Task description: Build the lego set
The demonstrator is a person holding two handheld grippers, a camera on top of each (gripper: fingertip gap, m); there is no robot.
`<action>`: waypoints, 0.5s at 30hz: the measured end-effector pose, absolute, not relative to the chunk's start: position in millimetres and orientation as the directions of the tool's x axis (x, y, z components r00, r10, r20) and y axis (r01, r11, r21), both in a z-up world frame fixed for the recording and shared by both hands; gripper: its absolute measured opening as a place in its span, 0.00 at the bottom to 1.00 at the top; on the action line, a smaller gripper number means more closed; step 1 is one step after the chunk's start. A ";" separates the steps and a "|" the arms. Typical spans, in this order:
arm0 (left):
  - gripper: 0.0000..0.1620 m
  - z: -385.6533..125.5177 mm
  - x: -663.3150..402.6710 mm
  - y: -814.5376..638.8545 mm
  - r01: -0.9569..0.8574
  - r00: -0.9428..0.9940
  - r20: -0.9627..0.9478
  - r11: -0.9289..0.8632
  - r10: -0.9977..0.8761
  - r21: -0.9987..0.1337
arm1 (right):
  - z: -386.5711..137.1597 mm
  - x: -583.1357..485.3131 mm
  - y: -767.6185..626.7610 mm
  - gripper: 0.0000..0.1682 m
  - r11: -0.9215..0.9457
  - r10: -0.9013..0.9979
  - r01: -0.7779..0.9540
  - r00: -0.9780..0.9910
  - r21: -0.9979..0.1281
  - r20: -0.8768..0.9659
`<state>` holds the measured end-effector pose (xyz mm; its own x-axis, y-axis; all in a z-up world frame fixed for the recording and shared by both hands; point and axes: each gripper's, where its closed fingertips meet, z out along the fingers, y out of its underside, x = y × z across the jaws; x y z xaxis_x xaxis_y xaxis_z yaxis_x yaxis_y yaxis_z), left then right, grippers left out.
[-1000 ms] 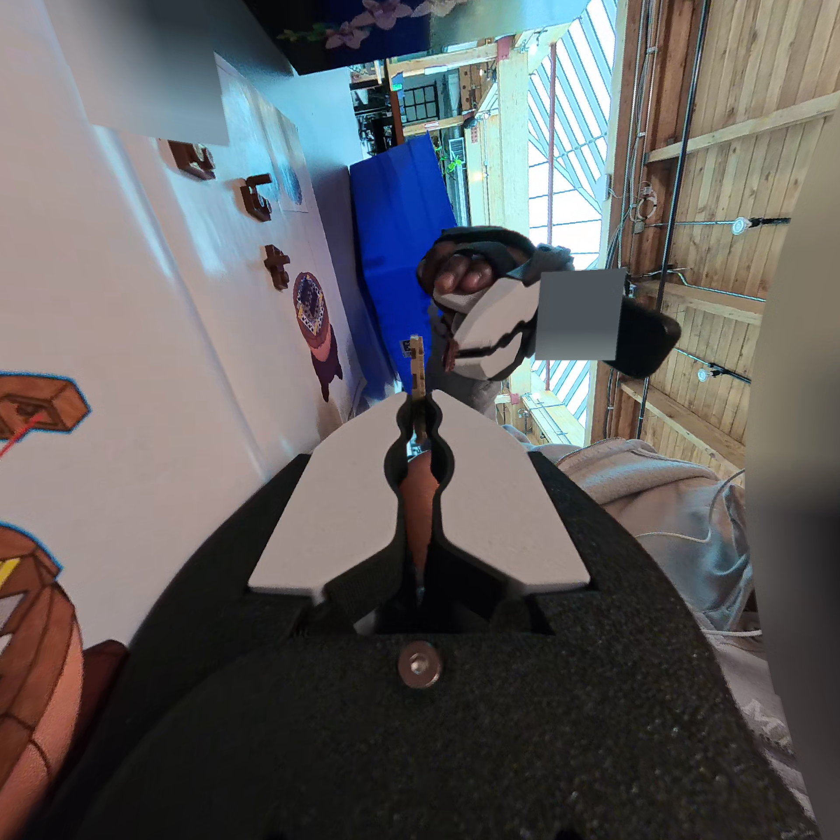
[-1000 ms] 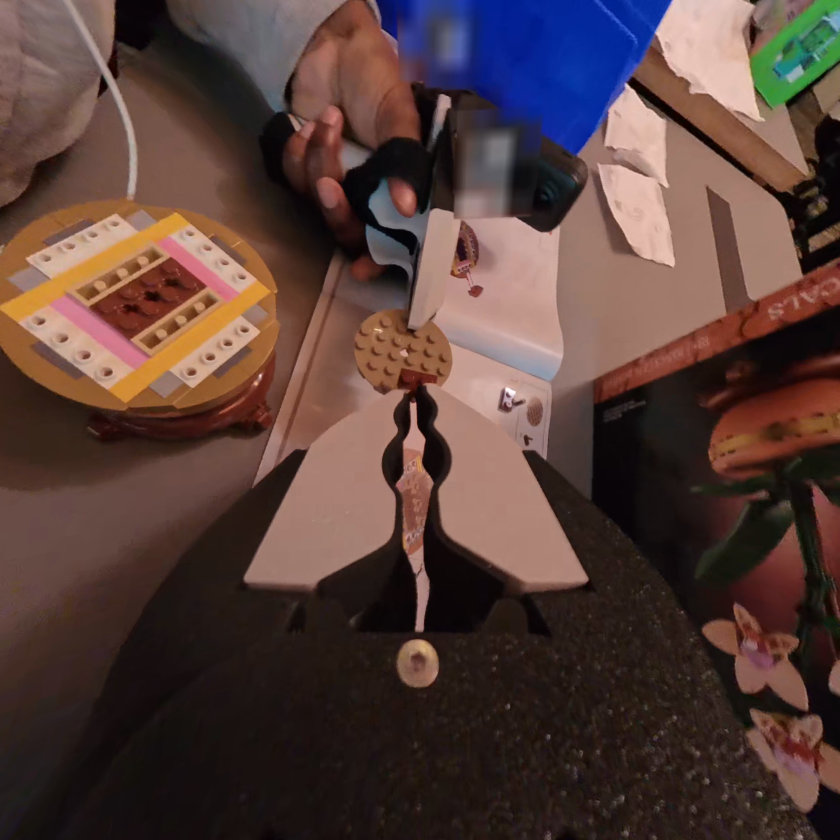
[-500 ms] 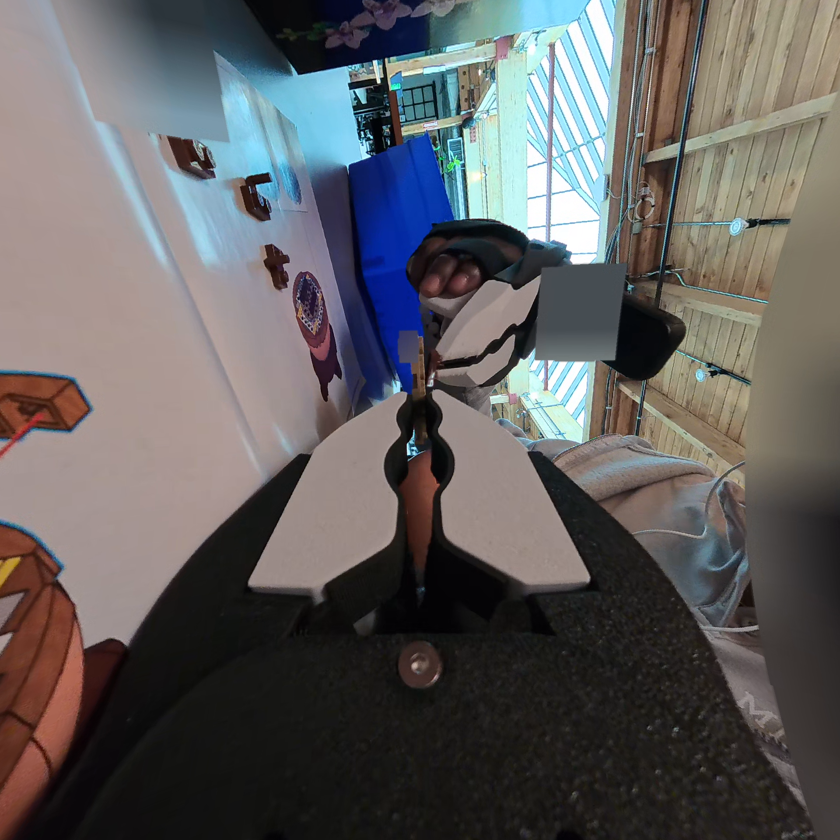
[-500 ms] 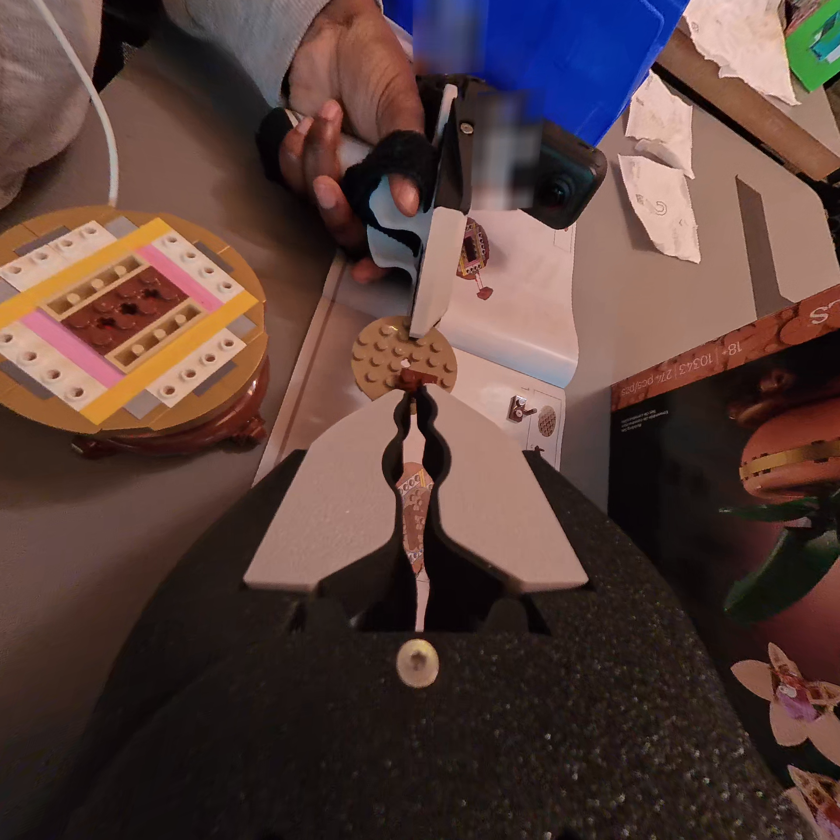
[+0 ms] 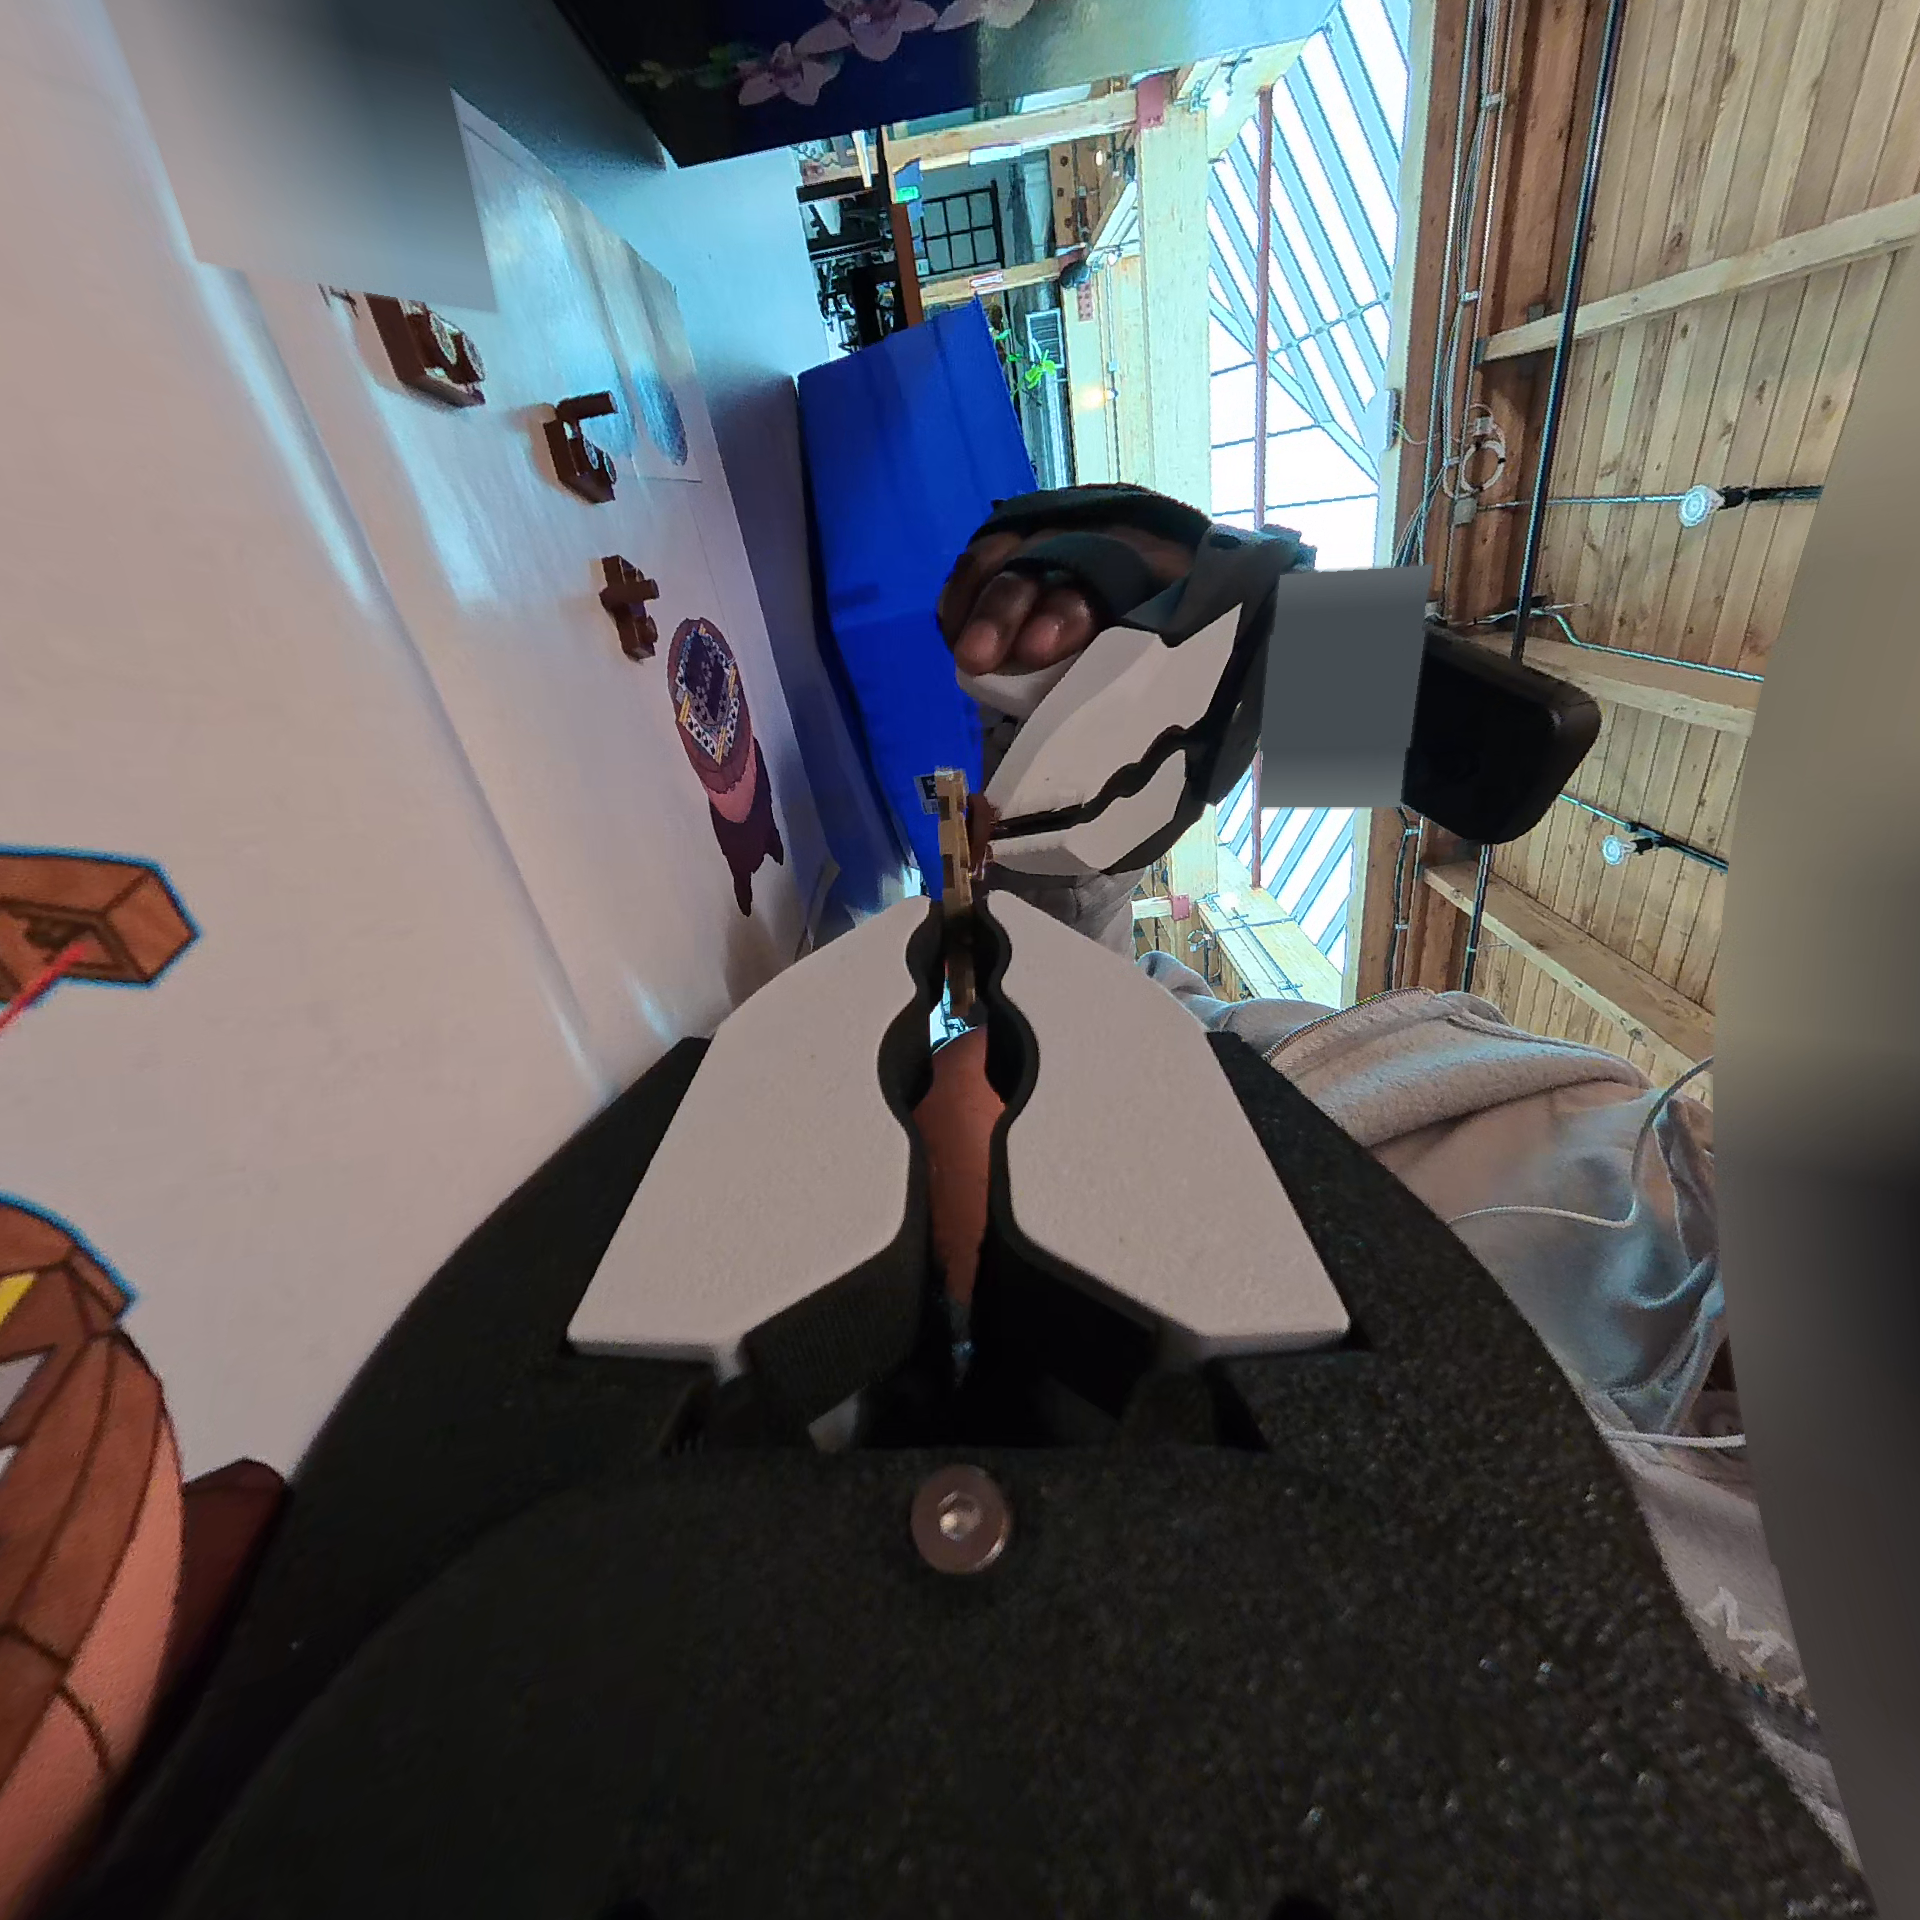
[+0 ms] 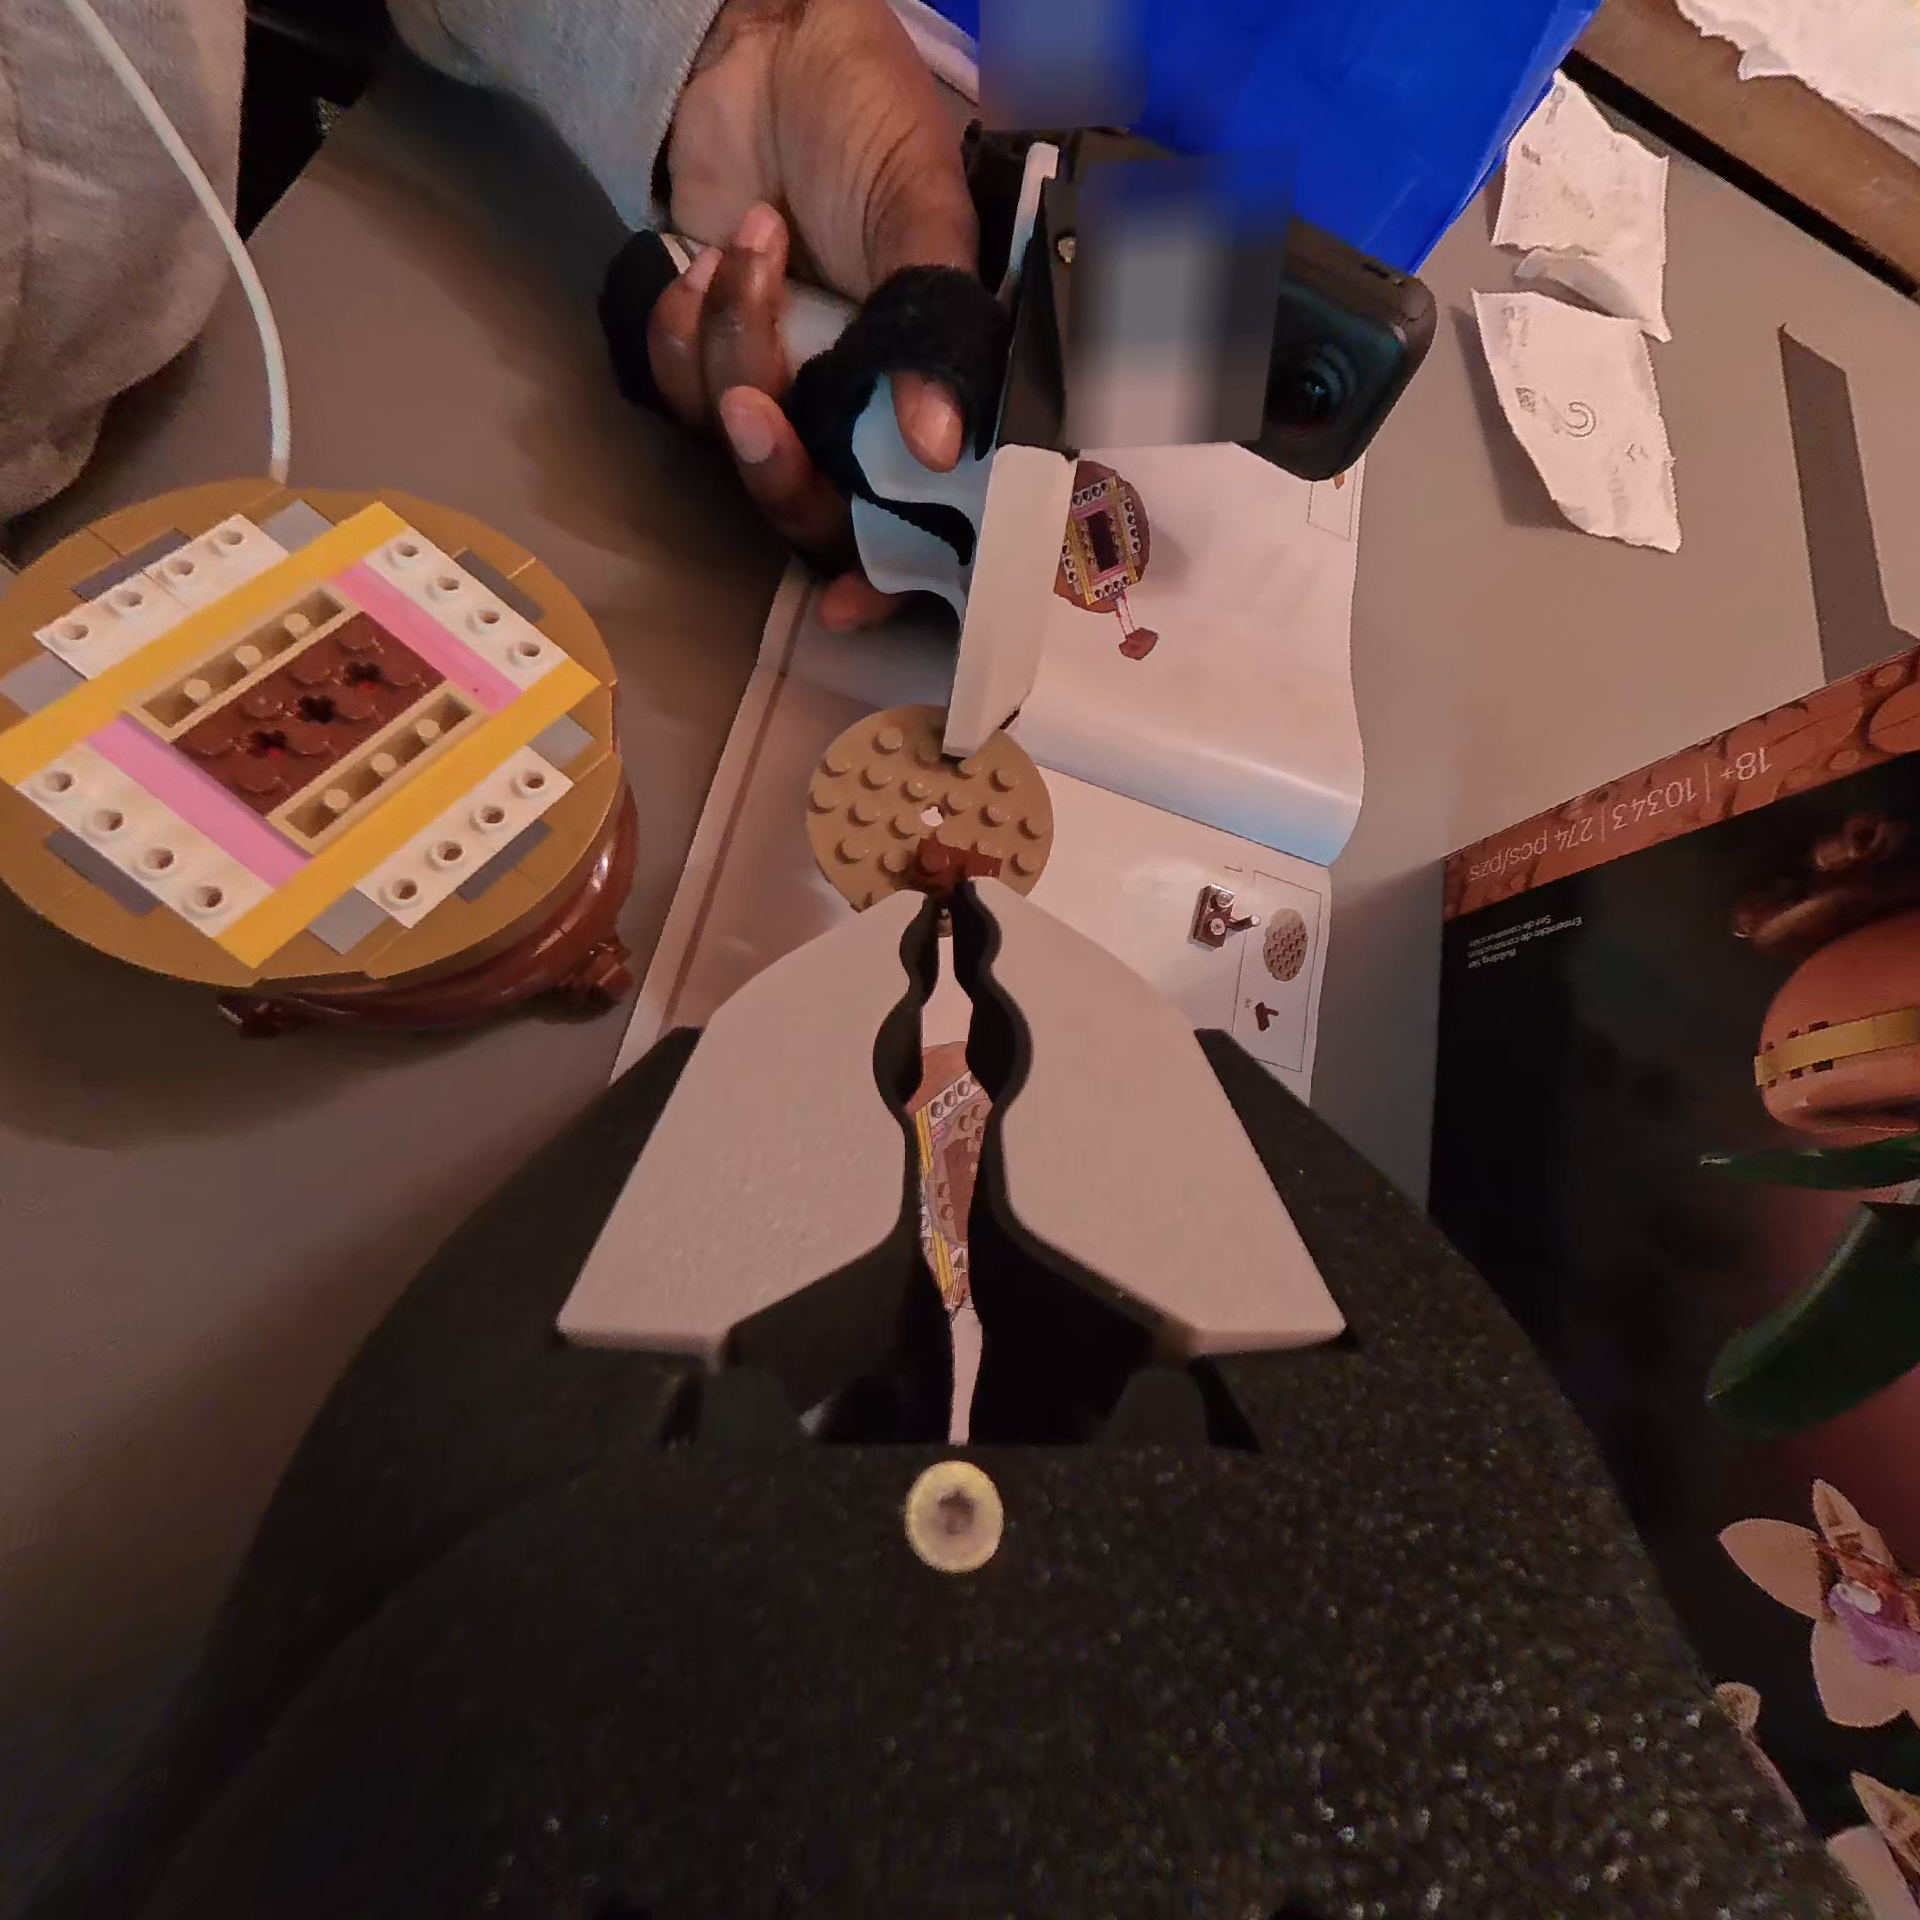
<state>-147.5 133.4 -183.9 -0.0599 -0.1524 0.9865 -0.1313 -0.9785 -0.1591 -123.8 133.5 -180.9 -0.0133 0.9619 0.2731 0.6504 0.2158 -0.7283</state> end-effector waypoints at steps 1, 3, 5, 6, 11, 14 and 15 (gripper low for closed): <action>0.03 -183.9 -147.4 133.2 -0.132 -0.059 0.986 -0.978 -0.154 -0.160 | -181.0 -123.8 133.5 0.02 0.213 0.963 0.652 -0.012 -0.728 0.270; 0.03 -183.9 -147.5 133.1 -0.132 -0.059 0.986 -0.978 -0.155 -0.162 | -181.5 -123.6 133.1 0.02 0.209 0.964 0.655 -0.012 -0.726 0.266; 0.03 -183.7 -147.5 133.0 -0.132 -0.061 0.986 -0.978 -0.156 -0.163 | -182.1 -122.7 133.5 0.02 0.209 0.963 0.660 -0.011 -0.721 0.268; 0.03 -183.7 -147.6 133.0 -0.132 -0.061 0.986 -0.978 -0.157 -0.164 | -182.0 -122.8 133.4 0.02 0.207 0.964 0.660 -0.010 -0.722 0.267; 0.03 -183.8 -147.5 132.8 -0.133 -0.060 0.986 -0.977 -0.157 -0.164 | -181.8 -123.0 133.2 0.02 0.207 0.963 0.663 -0.011 -0.719 0.268; 0.03 -183.9 -147.6 132.7 -0.133 -0.060 0.986 -0.977 -0.158 -0.165 | -181.8 -123.0 133.2 0.02 0.207 0.964 0.663 -0.011 -0.719 0.267; 0.03 -184.0 -147.5 132.7 -0.134 -0.059 0.986 -0.977 -0.158 -0.165 | -182.0 -123.0 133.3 0.02 0.206 0.964 0.664 -0.010 -0.719 0.267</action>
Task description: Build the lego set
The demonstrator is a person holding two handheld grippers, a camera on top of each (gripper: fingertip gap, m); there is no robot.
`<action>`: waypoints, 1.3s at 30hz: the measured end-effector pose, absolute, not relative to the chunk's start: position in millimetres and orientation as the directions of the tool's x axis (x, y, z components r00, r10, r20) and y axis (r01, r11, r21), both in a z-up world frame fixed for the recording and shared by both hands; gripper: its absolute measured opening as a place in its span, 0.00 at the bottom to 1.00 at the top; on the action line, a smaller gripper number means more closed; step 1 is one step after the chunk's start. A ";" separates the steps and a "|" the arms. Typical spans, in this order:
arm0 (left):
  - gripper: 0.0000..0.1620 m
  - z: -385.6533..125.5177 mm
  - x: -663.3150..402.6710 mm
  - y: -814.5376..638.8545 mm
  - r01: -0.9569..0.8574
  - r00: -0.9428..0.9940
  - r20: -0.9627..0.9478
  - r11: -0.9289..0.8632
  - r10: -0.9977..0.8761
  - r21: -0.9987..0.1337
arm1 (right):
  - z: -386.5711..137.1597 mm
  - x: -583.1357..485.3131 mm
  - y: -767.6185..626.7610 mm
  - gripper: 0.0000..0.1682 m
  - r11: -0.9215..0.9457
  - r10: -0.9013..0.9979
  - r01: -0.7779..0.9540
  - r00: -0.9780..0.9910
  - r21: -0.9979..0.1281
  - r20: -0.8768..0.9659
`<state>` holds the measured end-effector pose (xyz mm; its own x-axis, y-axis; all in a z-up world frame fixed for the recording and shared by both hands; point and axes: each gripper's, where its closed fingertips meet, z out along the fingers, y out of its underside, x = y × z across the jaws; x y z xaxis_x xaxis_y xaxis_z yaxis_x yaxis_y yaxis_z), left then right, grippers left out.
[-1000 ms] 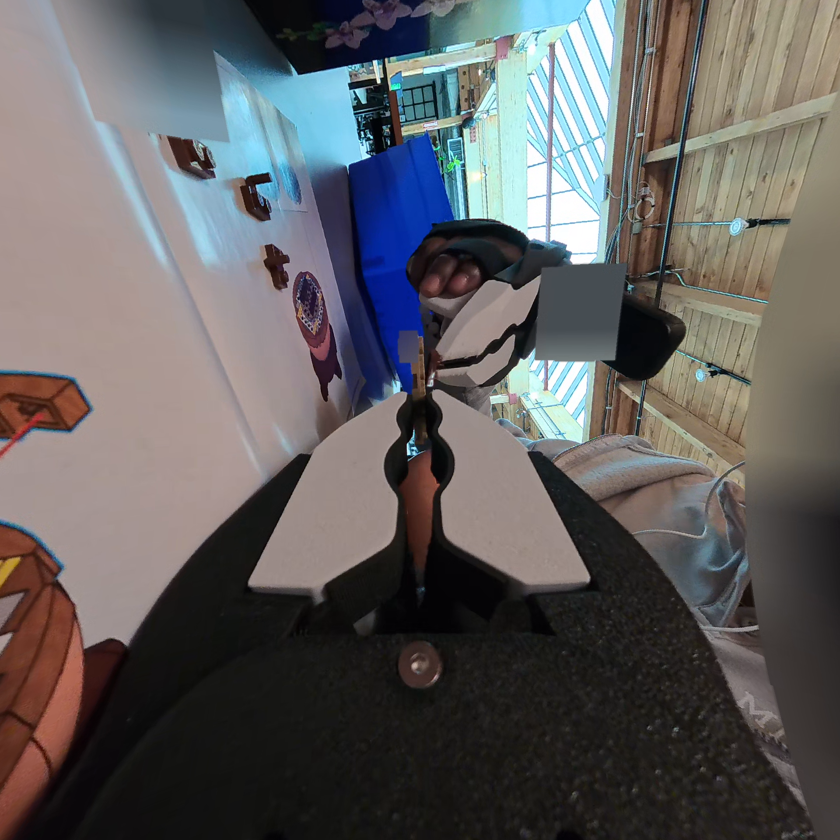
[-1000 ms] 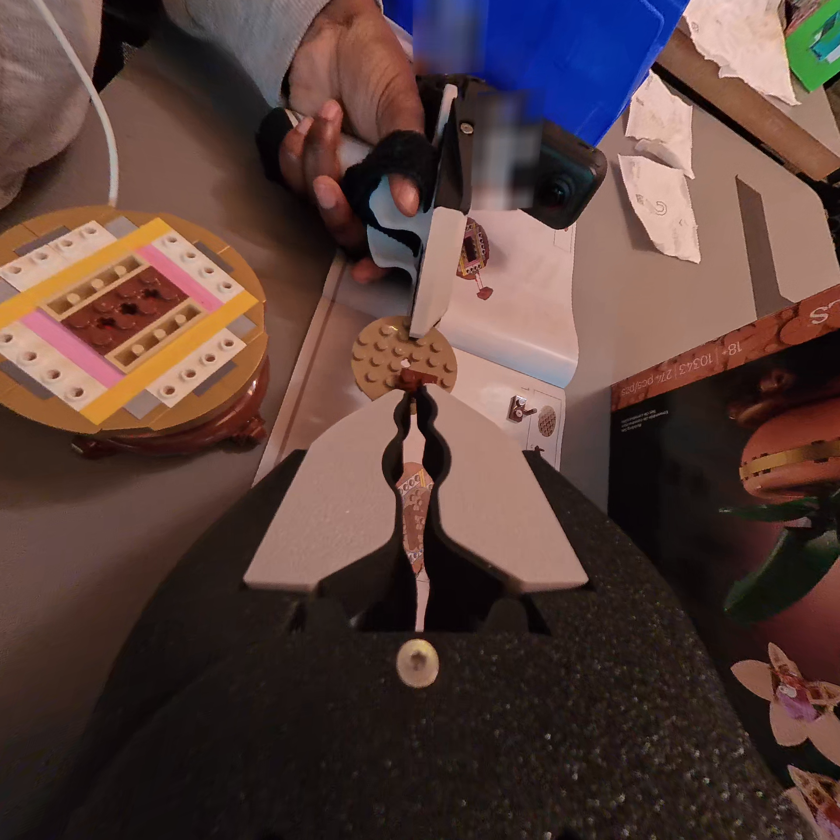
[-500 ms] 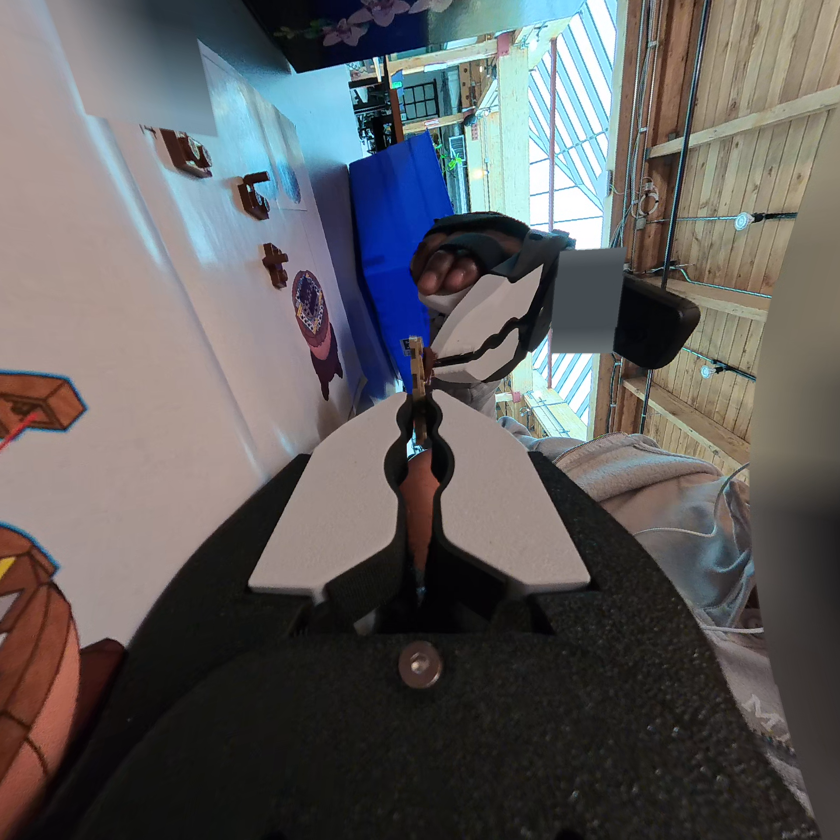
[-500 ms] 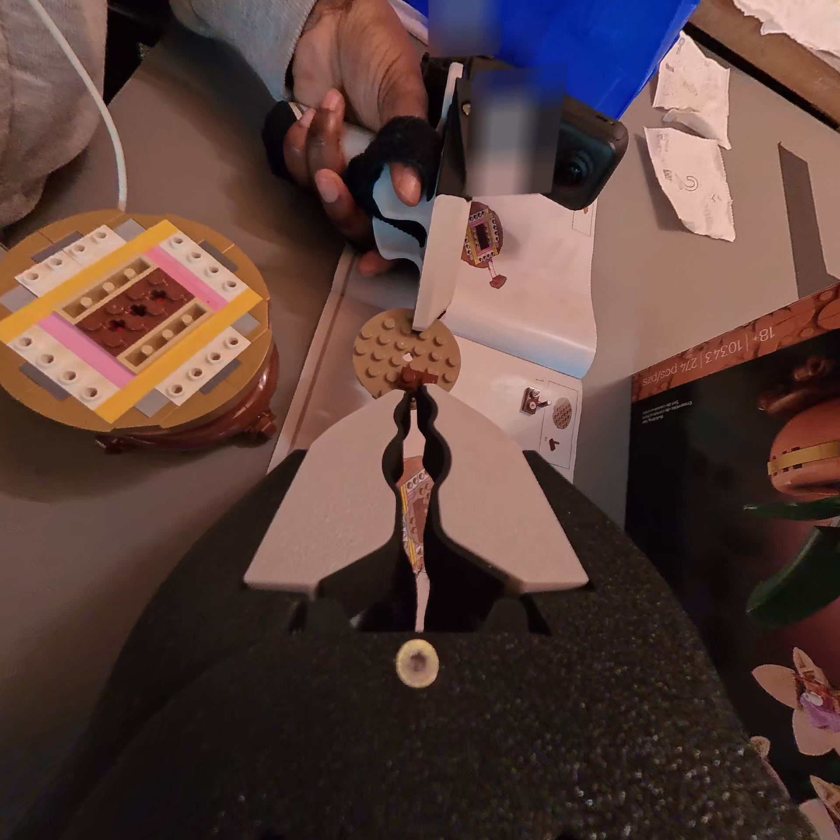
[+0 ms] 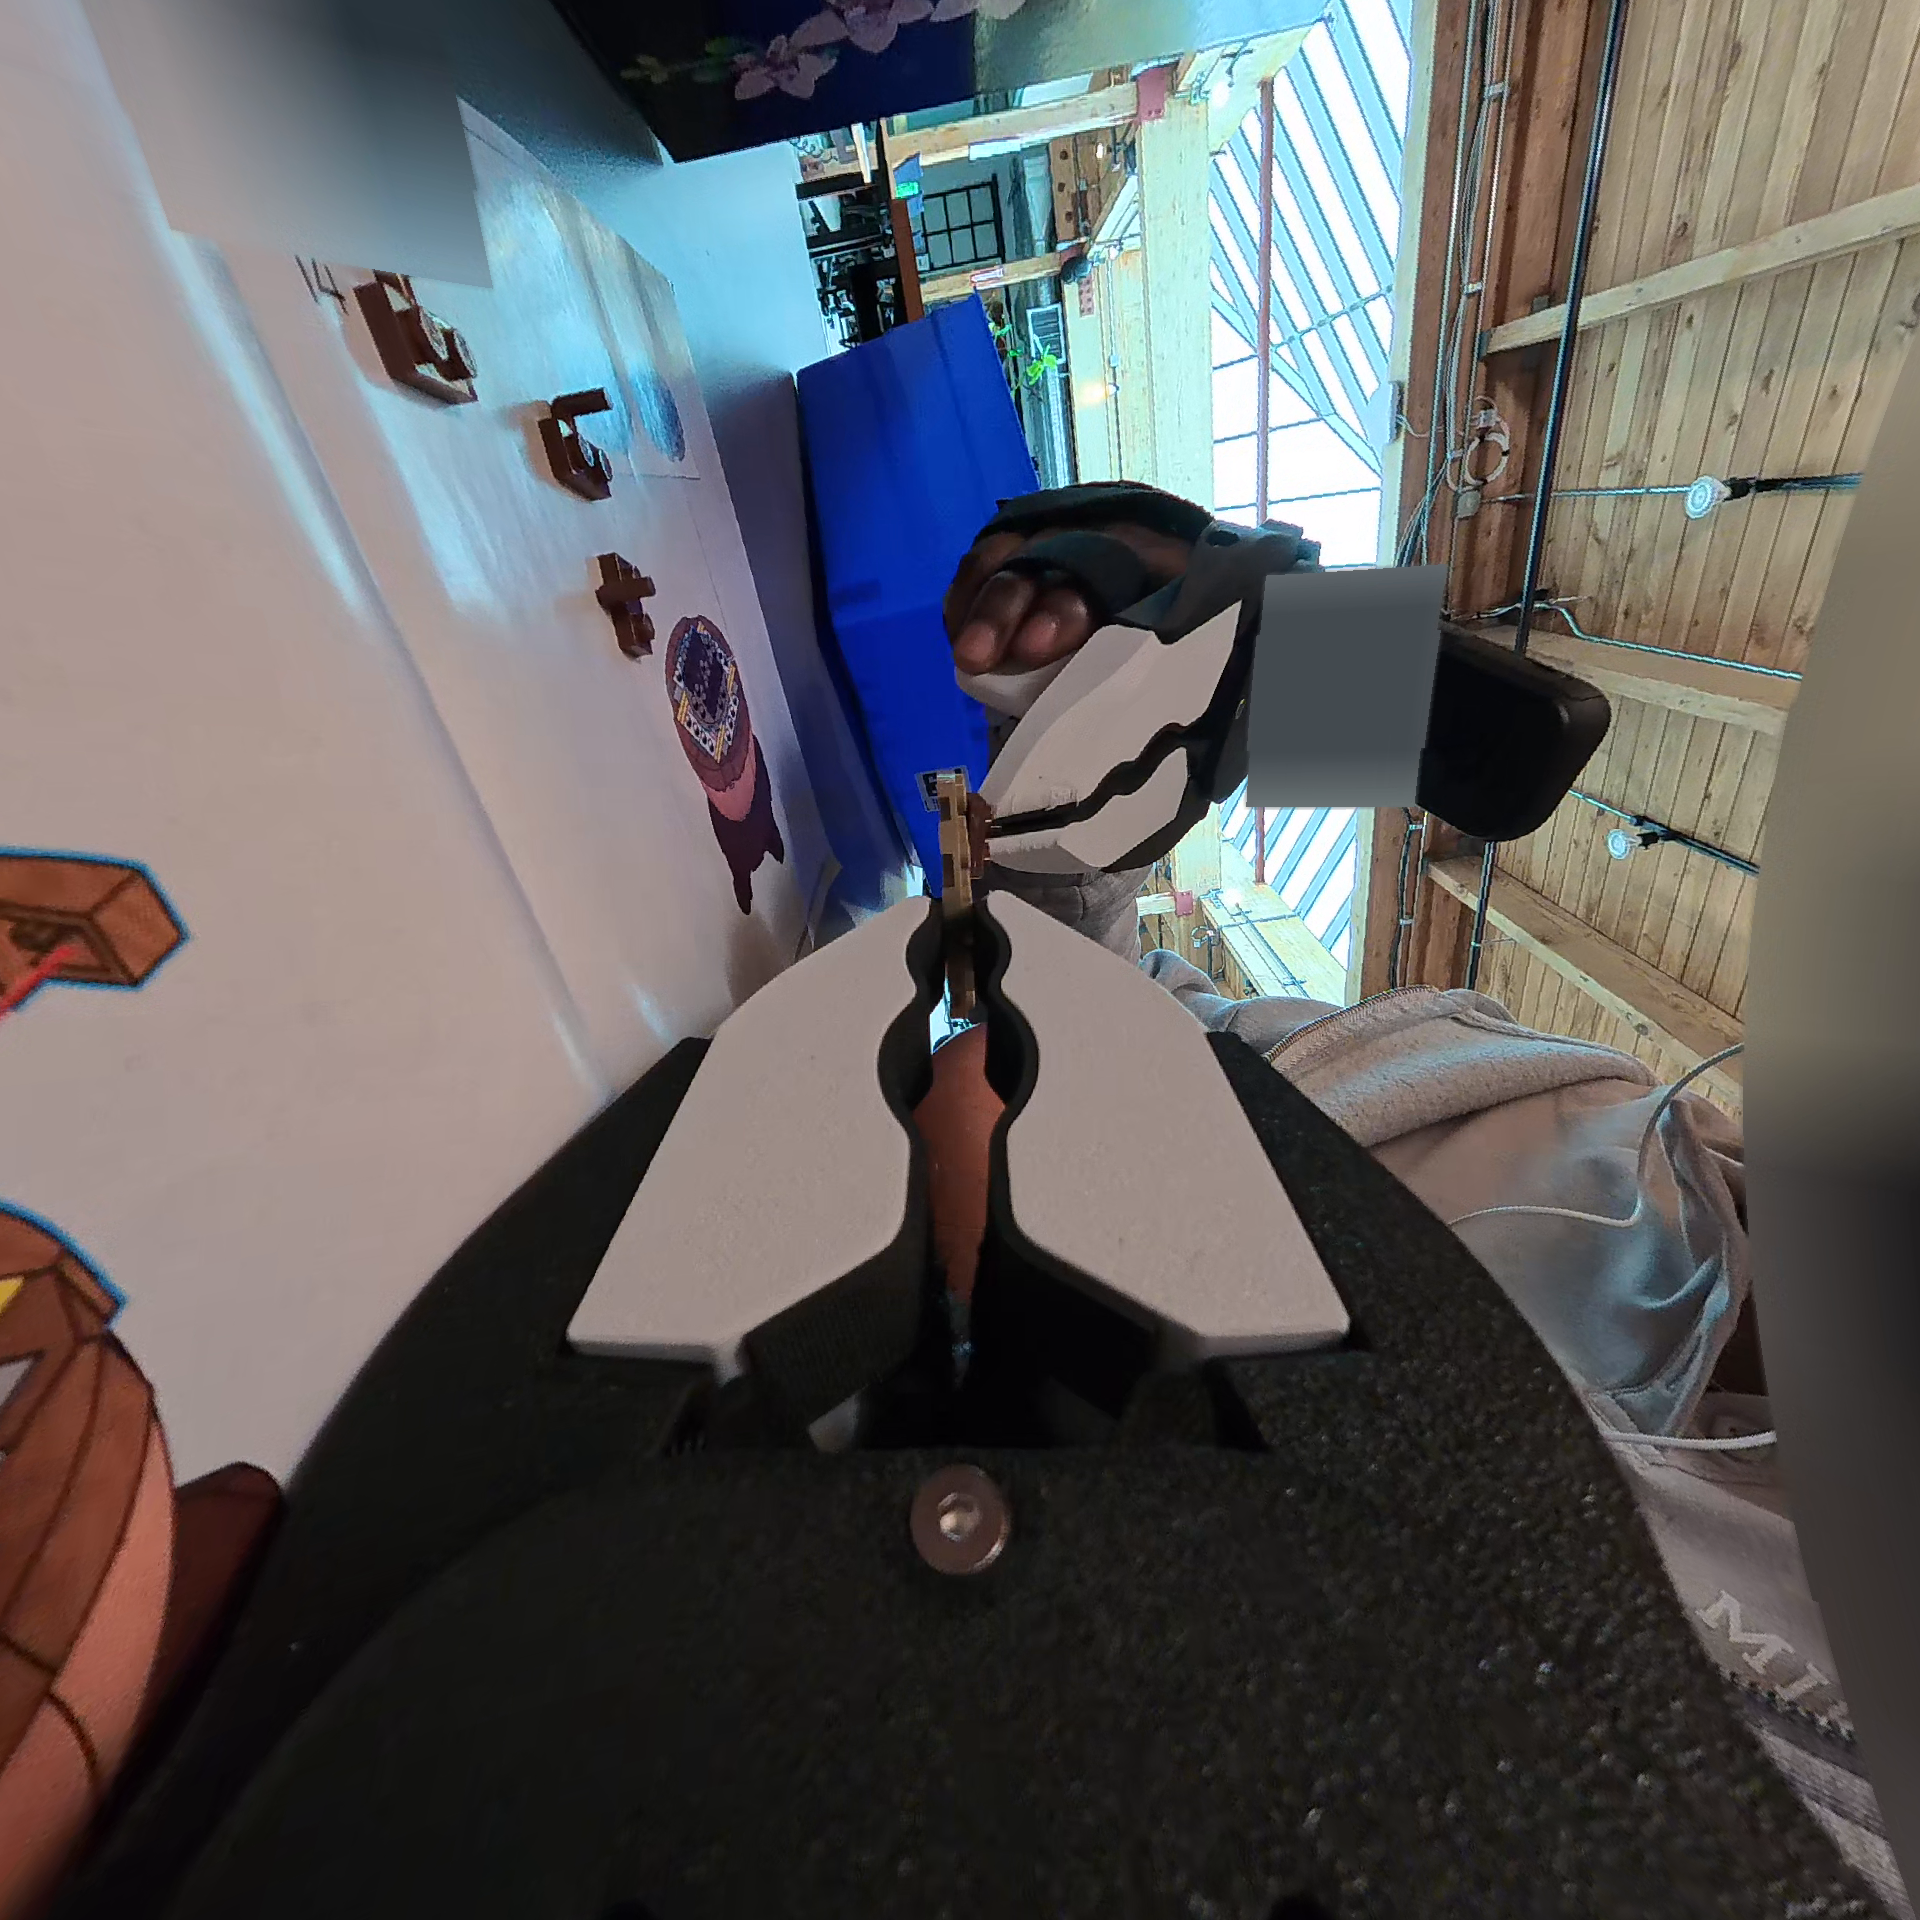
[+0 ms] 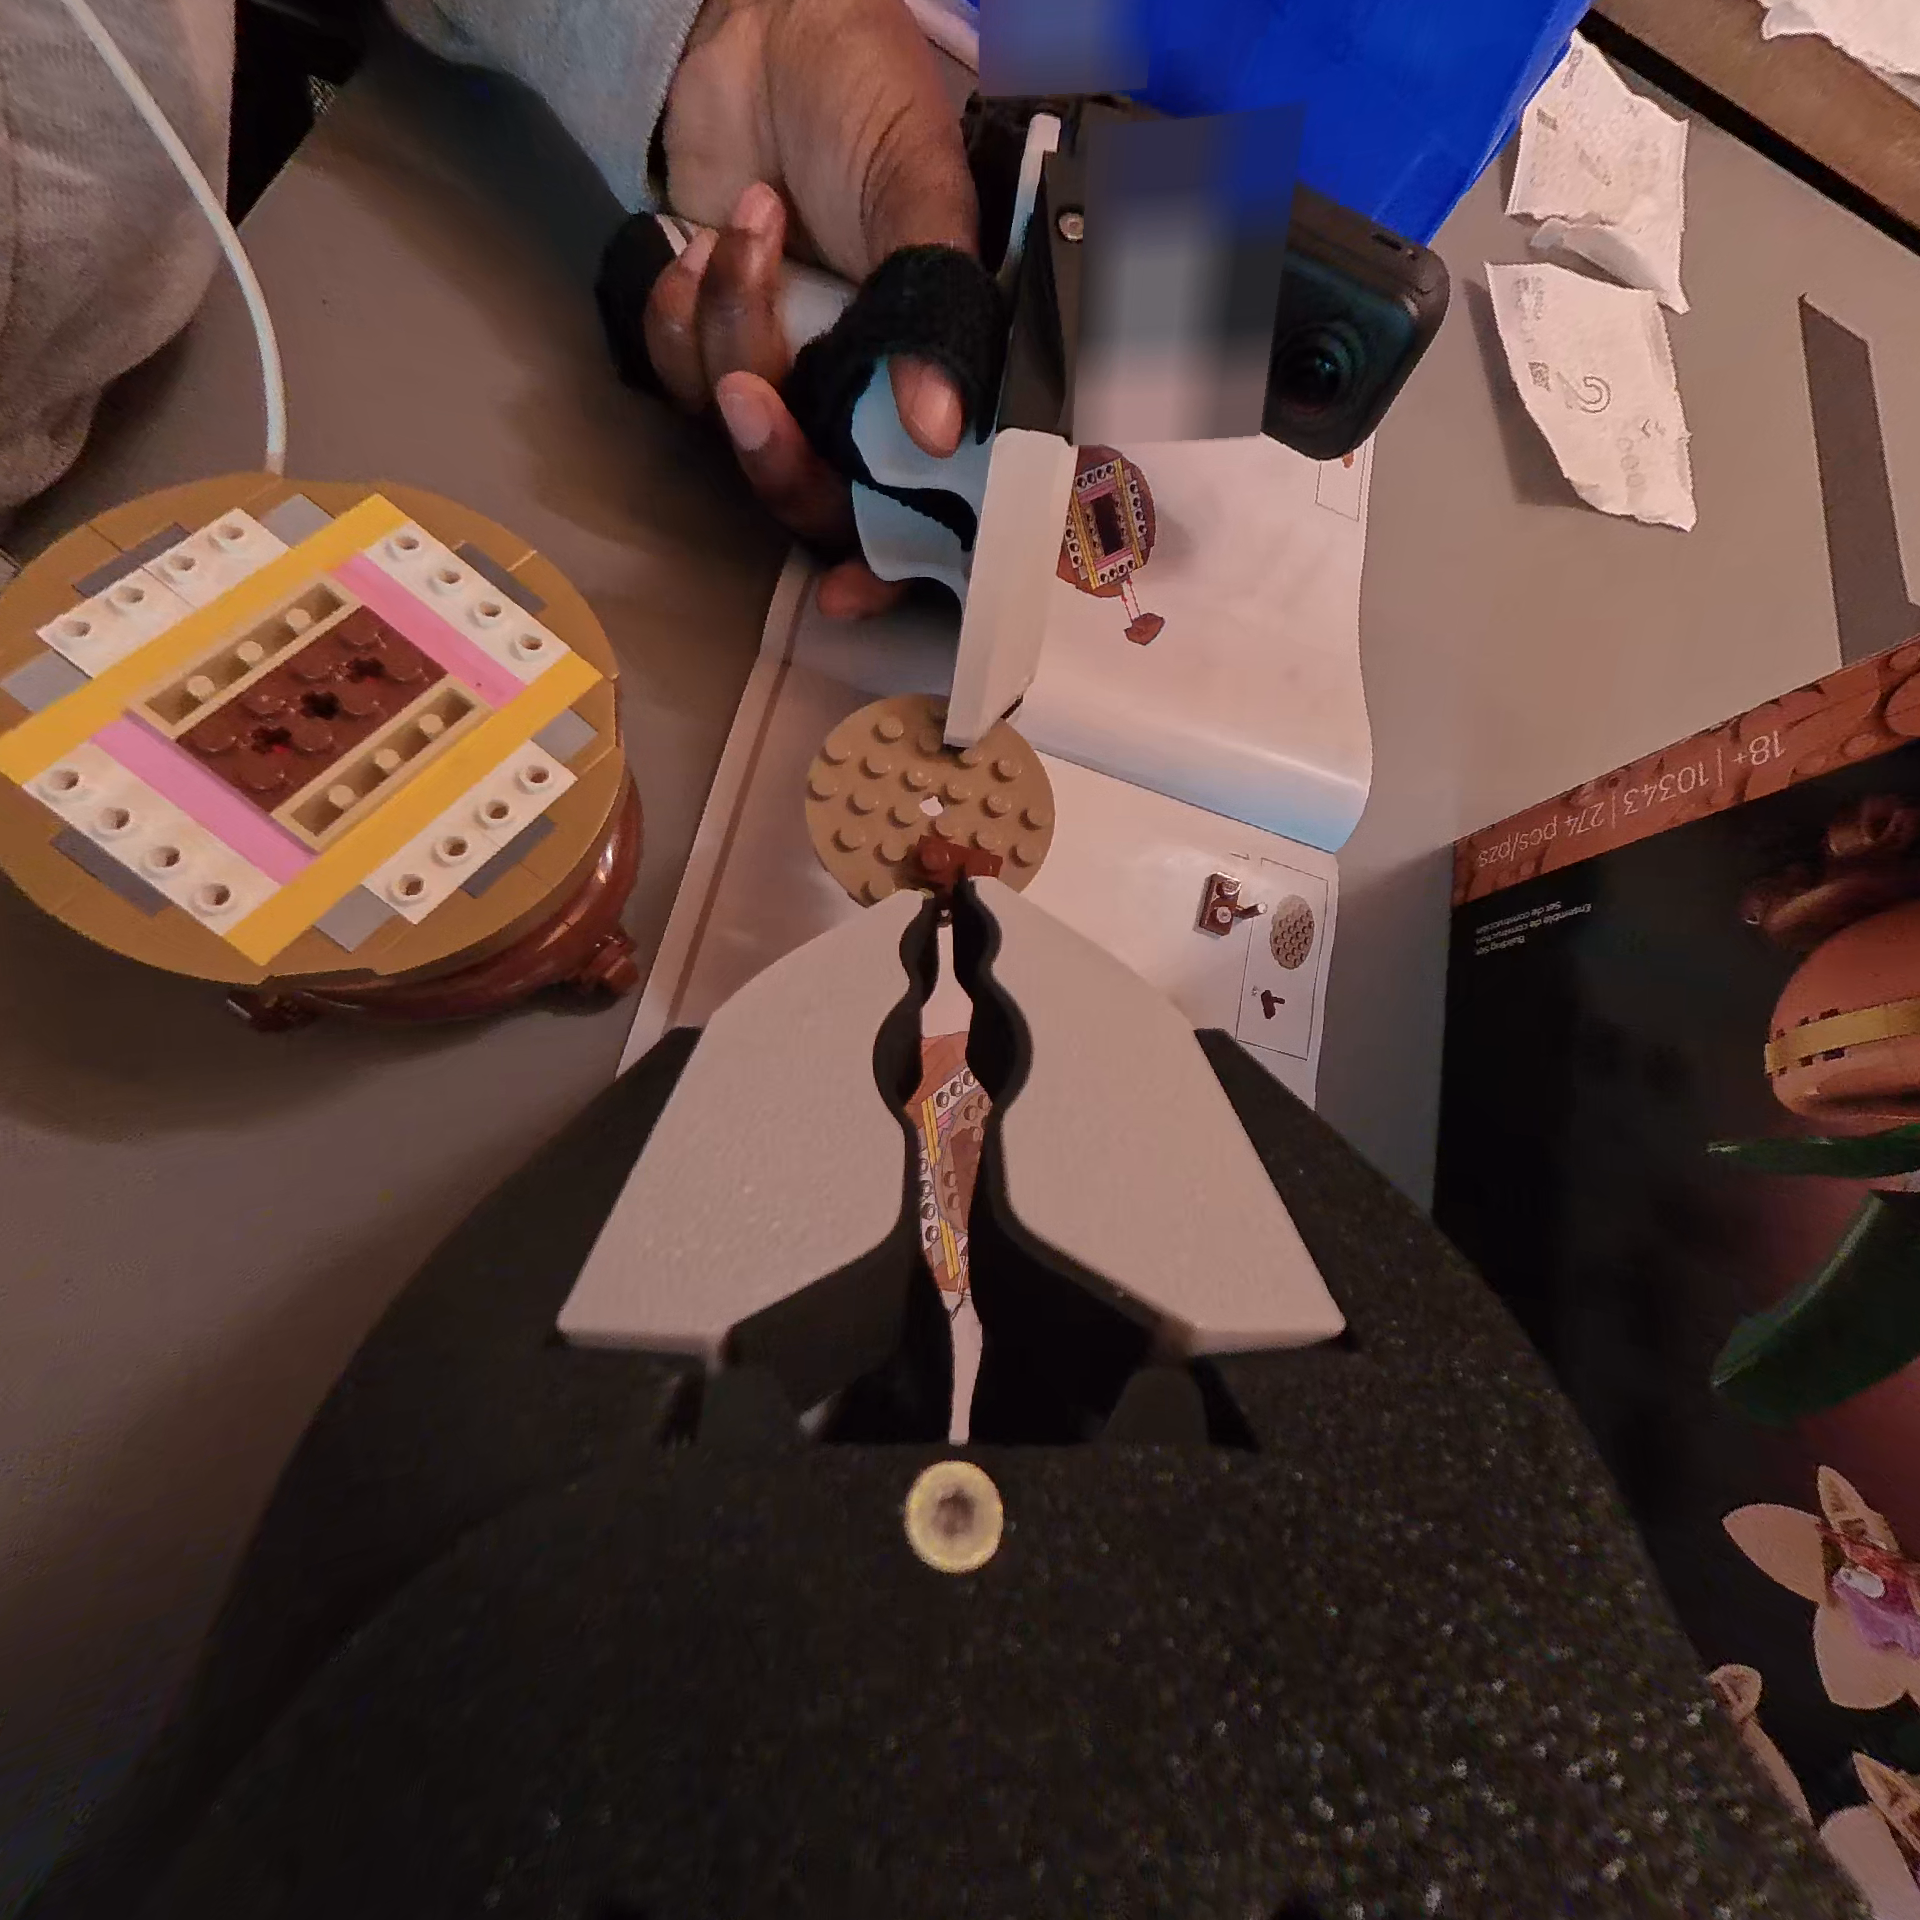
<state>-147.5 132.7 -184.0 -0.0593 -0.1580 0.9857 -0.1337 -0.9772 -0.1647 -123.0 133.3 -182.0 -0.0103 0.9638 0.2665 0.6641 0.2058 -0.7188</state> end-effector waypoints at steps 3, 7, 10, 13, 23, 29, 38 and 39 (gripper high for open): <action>0.03 -184.0 -147.6 132.8 -0.133 -0.059 0.986 -0.977 -0.158 -0.165 | -181.9 -123.1 133.4 0.02 0.205 0.964 0.664 -0.009 -0.719 0.267; 0.03 -184.3 -147.5 132.6 -0.135 -0.057 0.986 -0.977 -0.158 -0.164 | -182.3 -123.1 133.1 0.02 0.204 0.964 0.666 -0.009 -0.717 0.266; 0.03 -184.6 -147.3 131.9 -0.140 -0.056 0.986 -0.977 -0.157 -0.163 | -182.2 -122.5 132.2 0.02 0.214 0.963 0.669 -0.023 -0.711 0.269; 0.03 -185.2 -146.6 129.8 -0.157 -0.054 0.987 -0.975 -0.153 -0.160 | -181.1 -120.2 128.6 0.02 0.262 0.957 0.679 -0.091 -0.686 0.275; 0.03 -183.5 -145.6 116.4 -0.262 -0.086 0.990 -0.956 -0.113 -0.132 | -163.7 -121.9 112.5 0.01 0.548 0.818 0.624 -0.538 -0.557 0.203; 0.02 -179.6 -147.0 110.3 -0.312 -0.121 0.989 -0.943 -0.082 -0.116 | -170.7 -120.0 119.2 0.01 0.713 0.662 0.565 -0.737 -0.416 0.132; 0.02 -177.6 -148.1 103.9 -0.363 -0.140 0.988 -0.925 -0.061 -0.108 | -171.8 -127.3 107.3 0.01 0.809 0.459 0.390 -0.886 -0.441 0.059; 0.02 -177.8 -148.0 103.8 -0.364 -0.139 0.988 -0.925 -0.062 -0.109 | -172.7 -127.0 107.2 0.01 0.814 0.445 0.379 -0.894 -0.439 0.052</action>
